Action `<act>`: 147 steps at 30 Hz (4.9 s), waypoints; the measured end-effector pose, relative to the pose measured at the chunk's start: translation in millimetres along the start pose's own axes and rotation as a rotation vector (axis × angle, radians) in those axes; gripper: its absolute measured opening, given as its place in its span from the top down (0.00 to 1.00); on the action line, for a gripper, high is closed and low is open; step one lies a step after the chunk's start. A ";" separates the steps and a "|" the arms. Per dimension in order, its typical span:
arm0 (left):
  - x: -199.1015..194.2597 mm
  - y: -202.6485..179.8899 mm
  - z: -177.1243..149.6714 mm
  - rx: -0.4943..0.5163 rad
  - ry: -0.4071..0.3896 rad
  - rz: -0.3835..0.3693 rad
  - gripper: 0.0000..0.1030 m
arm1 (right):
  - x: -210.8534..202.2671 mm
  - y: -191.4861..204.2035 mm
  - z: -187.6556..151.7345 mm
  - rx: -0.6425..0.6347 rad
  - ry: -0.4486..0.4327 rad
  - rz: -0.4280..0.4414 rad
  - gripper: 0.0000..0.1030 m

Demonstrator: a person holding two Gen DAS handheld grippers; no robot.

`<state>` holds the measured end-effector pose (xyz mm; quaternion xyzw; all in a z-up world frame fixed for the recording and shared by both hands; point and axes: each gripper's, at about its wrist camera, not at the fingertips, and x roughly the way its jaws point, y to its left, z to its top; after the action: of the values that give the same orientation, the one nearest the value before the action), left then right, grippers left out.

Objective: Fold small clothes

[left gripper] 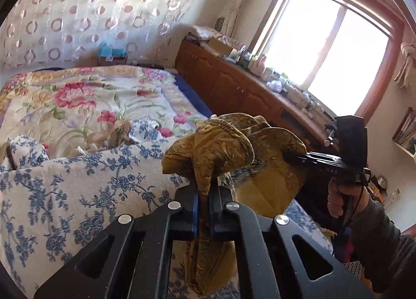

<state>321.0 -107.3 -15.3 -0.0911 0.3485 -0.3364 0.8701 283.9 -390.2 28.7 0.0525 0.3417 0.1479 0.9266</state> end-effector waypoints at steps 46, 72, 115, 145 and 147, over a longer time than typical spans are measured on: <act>-293.6 186.9 -173.2 -0.335 -0.311 0.580 0.32 | 225.9 420.7 82.9 -0.534 -0.159 0.313 0.43; -282.7 168.9 -173.3 -0.217 -0.210 0.768 0.24 | 212.6 429.7 22.1 -0.534 -0.049 0.350 0.41; -180.5 -86.7 -149.9 0.117 -0.212 0.609 0.21 | -109.2 257.6 -157.8 -0.206 -0.315 0.040 0.21; -204.5 -97.1 -149.4 0.068 -0.273 0.606 0.21 | -131.3 248.8 -174.0 -0.189 -0.360 -0.026 0.21; -204.3 -97.2 -149.4 0.068 -0.272 0.607 0.20 | -131.0 247.9 -174.8 -0.190 -0.360 -0.025 0.21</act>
<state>62.0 -37.0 23.7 0.0017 0.2288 -0.0580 0.9717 16.7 -195.7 25.8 -0.0137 0.1557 0.1562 0.9753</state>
